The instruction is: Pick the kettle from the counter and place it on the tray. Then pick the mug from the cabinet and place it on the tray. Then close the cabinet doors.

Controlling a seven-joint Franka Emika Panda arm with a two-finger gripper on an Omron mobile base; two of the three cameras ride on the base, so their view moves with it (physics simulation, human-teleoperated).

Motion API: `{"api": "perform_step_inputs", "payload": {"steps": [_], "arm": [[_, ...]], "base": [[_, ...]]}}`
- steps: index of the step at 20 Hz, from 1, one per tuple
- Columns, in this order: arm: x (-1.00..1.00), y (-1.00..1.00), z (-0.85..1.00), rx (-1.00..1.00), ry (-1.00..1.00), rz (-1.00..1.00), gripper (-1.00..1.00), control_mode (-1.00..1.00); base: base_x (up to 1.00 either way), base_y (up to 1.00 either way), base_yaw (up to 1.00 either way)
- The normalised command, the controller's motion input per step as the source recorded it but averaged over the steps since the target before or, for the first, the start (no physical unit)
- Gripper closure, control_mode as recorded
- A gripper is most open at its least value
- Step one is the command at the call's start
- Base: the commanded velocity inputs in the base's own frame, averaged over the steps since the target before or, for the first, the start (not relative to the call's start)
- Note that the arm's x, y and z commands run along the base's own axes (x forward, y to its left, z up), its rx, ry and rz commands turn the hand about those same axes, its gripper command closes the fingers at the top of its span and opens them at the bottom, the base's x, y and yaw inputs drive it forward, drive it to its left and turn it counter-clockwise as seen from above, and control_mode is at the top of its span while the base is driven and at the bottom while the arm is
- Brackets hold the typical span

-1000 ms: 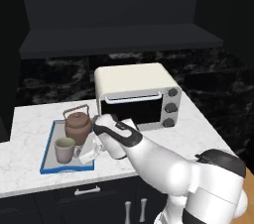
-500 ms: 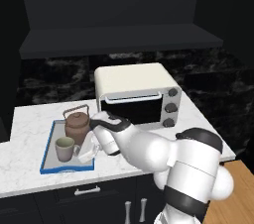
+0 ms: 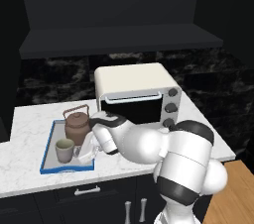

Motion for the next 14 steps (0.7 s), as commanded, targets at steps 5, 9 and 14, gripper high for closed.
{"api": "perform_step_inputs", "payload": {"steps": [5,9,14], "arm": [[0.00,0.05,-0.19,0.00,-0.09,0.00,1.00,-1.00],[0.00,0.01,-0.09,0.00,-0.07,0.00,-1.00,-1.00],[0.00,0.00,0.05,0.00,0.00,0.00,-1.00,-1.00]], "base": [[0.00,0.00,0.00],[0.00,0.00,0.00],[0.00,0.00,0.00]]}}
